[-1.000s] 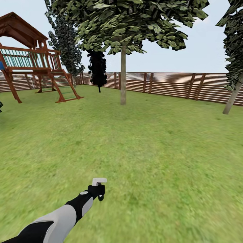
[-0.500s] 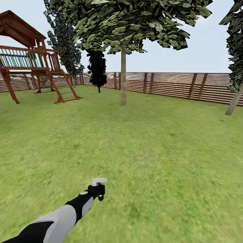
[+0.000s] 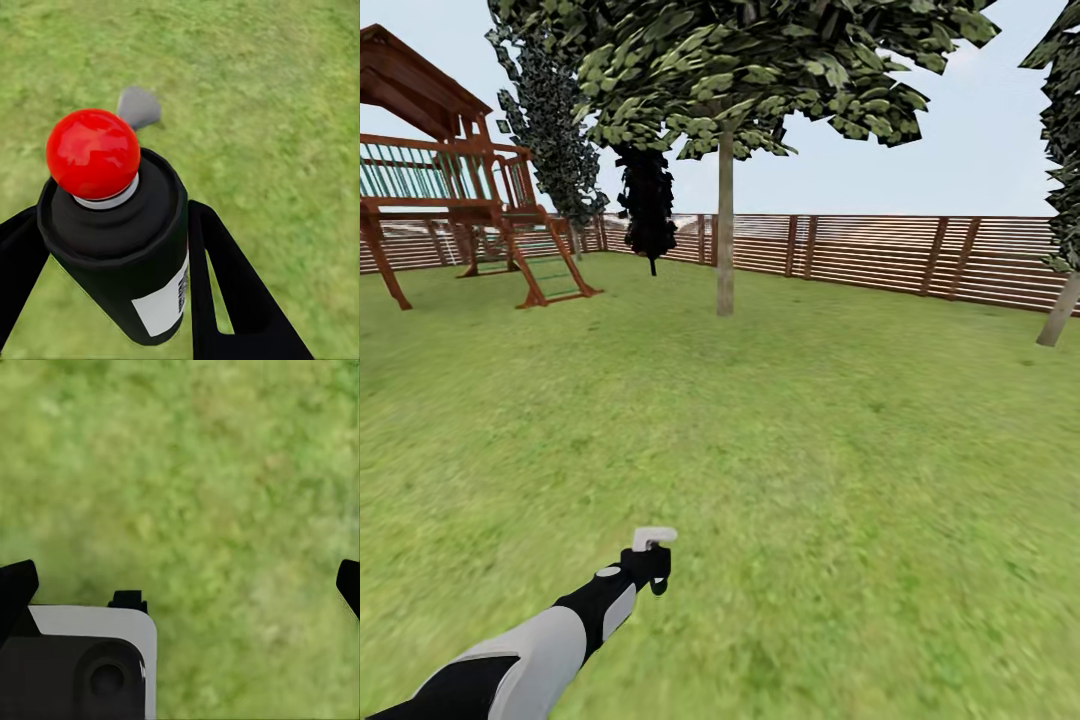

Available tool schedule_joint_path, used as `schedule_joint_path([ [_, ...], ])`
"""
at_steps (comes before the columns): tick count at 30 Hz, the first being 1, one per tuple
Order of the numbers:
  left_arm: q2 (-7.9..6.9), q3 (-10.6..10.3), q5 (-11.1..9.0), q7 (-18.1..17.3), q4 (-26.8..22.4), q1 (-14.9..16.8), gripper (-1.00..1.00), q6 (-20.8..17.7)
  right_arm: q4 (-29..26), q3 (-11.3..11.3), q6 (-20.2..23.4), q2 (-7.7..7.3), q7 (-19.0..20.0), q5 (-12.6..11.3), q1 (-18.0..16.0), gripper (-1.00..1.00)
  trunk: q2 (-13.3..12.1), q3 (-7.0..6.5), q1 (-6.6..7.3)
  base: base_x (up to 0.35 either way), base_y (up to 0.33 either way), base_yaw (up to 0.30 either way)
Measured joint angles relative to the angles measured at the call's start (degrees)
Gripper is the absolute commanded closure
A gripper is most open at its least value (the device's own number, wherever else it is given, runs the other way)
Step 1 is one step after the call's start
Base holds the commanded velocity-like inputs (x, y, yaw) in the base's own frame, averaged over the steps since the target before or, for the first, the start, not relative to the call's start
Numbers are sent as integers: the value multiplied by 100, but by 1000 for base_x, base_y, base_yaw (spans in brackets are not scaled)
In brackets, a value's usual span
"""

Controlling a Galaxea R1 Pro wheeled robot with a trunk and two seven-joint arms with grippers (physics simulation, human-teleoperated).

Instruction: In the garden, pick up the pesticide atomizer on the floor and spray pesticide onto both trees until each tree trunk is fully covered.

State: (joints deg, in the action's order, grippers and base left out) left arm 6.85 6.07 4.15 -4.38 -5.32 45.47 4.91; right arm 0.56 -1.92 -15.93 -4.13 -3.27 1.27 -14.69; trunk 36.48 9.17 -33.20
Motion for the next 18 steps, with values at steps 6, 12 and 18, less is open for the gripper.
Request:
schedule_joint_path([
  [6, 0, -3, -1, 0, 0, 0, 100, 1, 1, 0, 0, 0, 0, 0, 0, -100, 0, 0, 0, 350, 0, 0],
  [12, 0, -6, -1, 0, 0, 0, 100, 1, 0, 0, 0, 0, 0, 0, -1, -100, 0, 0, 0, 350, 0, 0],
  [18, 0, -6, -1, 0, 0, -2, 100, 1, 0, 0, 0, 0, 0, 0, -2, -100, 0, 0, 0, 350, 0, 0],
])
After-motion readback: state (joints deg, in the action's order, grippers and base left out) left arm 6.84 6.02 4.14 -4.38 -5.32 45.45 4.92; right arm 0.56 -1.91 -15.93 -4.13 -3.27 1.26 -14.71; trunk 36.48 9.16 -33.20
